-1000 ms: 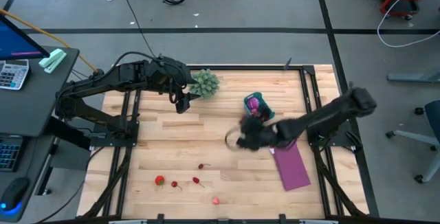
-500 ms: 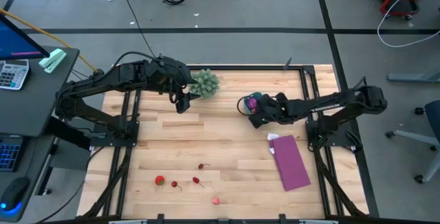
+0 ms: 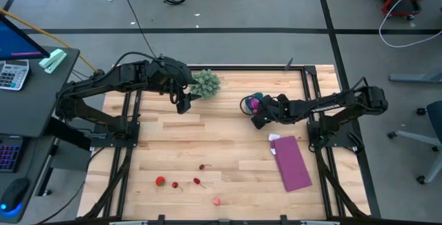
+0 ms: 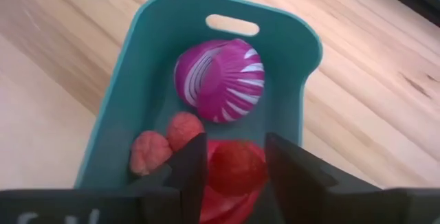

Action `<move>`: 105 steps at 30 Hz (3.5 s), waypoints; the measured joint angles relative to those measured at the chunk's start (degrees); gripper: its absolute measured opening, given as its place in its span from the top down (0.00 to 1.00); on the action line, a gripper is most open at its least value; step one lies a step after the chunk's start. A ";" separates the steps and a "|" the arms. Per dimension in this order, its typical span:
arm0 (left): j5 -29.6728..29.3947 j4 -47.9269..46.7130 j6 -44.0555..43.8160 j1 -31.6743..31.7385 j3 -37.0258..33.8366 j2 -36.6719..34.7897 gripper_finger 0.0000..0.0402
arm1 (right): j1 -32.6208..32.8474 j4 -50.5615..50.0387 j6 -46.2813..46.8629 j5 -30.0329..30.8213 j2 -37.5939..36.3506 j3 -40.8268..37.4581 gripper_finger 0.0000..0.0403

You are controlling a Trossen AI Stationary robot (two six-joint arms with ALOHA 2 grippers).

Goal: Pick and placing Produce into tupperware
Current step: Put the red raspberry into the blue bin, then put the red cherry into the blue bin

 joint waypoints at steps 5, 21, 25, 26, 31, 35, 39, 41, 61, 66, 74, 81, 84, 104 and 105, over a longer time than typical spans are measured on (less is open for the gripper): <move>-0.01 0.00 -0.53 0.00 0.00 0.00 0.32 | -0.68 0.48 -0.02 -0.97 0.00 0.00 0.55; -0.74 -6.15 -13.71 -17.60 -11.56 0.24 0.34 | 13.47 0.94 -4.50 -7.26 -5.49 13.88 0.50; -8.00 3.96 -22.32 -28.55 -23.17 0.29 0.35 | 20.97 1.03 -3.93 -7.07 -5.49 14.56 0.51; -10.30 8.64 -24.05 -31.18 -26.35 0.31 0.35 | 22.76 1.00 -3.23 -6.71 -5.49 14.32 0.52; -20.06 35.60 -31.46 -39.79 -41.64 1.62 0.35 | 30.19 1.05 1.33 1.57 -4.97 12.96 0.52; -24.06 51.47 -36.74 -42.49 -48.17 6.83 0.36 | 33.38 1.03 3.47 6.80 -3.71 12.87 0.52; -26.90 52.64 -36.91 -43.23 -47.57 14.73 0.37 | 34.22 1.16 3.64 7.30 -2.87 12.87 0.52; -26.94 53.45 -37.98 -43.54 -45.94 18.77 0.38 | 34.20 1.18 3.95 7.44 -2.61 12.87 0.52; -31.89 54.25 -44.06 -45.90 -38.49 33.60 0.50 | 34.16 1.03 4.92 9.30 -2.62 12.87 0.52; -31.90 54.18 -43.67 -45.61 -38.63 32.74 0.56 | 34.16 1.03 4.87 9.88 -2.62 12.87 0.52; -32.06 54.31 -43.63 -44.57 -38.71 32.50 0.72 | 34.16 1.02 4.72 9.89 -2.62 12.87 0.52; -32.35 57.04 -39.69 -42.96 -38.73 32.50 0.87 | 34.16 1.03 4.61 9.89 -2.62 12.85 0.52; -32.39 59.70 -37.80 -41.54 -38.71 32.50 0.89 | 34.16 1.01 4.52 9.89 -2.62 12.85 0.52; -11.82 77.45 -11.88 -10.17 -24.44 32.46 0.87 | 39.33 0.90 9.79 4.89 -2.67 12.85 0.52; -10.76 77.28 -11.13 -8.45 -22.88 32.46 0.87 | 40.52 0.90 11.55 4.80 -2.67 12.85 0.52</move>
